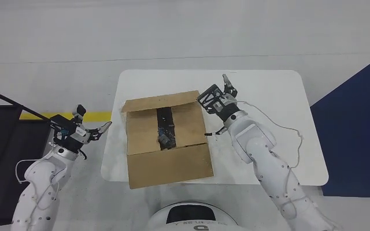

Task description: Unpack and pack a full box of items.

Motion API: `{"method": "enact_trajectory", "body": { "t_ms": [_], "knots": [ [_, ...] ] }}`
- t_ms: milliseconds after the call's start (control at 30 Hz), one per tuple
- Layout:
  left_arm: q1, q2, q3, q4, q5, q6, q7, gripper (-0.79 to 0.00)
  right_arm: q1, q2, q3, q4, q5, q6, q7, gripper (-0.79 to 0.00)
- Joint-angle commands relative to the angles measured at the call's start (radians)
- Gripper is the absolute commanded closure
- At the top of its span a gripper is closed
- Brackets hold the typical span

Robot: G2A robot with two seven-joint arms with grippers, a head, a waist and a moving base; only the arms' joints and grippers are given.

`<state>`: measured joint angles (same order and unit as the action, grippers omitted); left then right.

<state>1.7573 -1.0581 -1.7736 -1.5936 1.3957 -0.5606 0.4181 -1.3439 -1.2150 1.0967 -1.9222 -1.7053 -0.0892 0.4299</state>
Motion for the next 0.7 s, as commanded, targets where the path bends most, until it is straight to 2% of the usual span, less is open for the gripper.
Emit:
{"method": "enact_trajectory", "body": {
  "t_ms": [0,167,233,333,433,567,667],
  "knots": [
    [0.000,0.000,0.000,0.000,0.000,0.000,0.000,-0.785,0.000,-0.002,-0.003,-0.001,0.001,-0.001,-0.003,-0.785],
    [0.000,0.000,0.000,0.000,0.000,0.000,0.000,-0.785,0.006,-0.007,-0.019,0.006,-0.027,0.002,0.011,-0.785],
    [0.000,0.000,0.000,0.000,0.000,0.000,0.000,-0.785,-0.003,-0.007,-0.030,0.004,0.013,-0.066,0.014,-0.785],
    [0.000,0.000,0.000,0.000,0.000,0.000,0.000,-0.785,-0.026,0.006,-0.013,0.004,0.037,-0.239,0.049,-0.785],
    [0.000,0.000,0.000,0.000,0.000,0.000,0.000,-0.785,-0.044,0.014,-0.001,0.012,0.020,-0.320,0.084,-0.785],
    [0.000,0.000,0.000,0.000,0.000,0.000,0.000,-0.785,-0.021,0.010,-0.022,0.050,-0.039,-0.294,0.129,-0.785],
    [0.000,0.000,0.000,0.000,0.000,0.000,0.000,-0.785,0.006,0.000,-0.062,0.073,-0.134,-0.200,0.172,-0.785]
  ]
}}
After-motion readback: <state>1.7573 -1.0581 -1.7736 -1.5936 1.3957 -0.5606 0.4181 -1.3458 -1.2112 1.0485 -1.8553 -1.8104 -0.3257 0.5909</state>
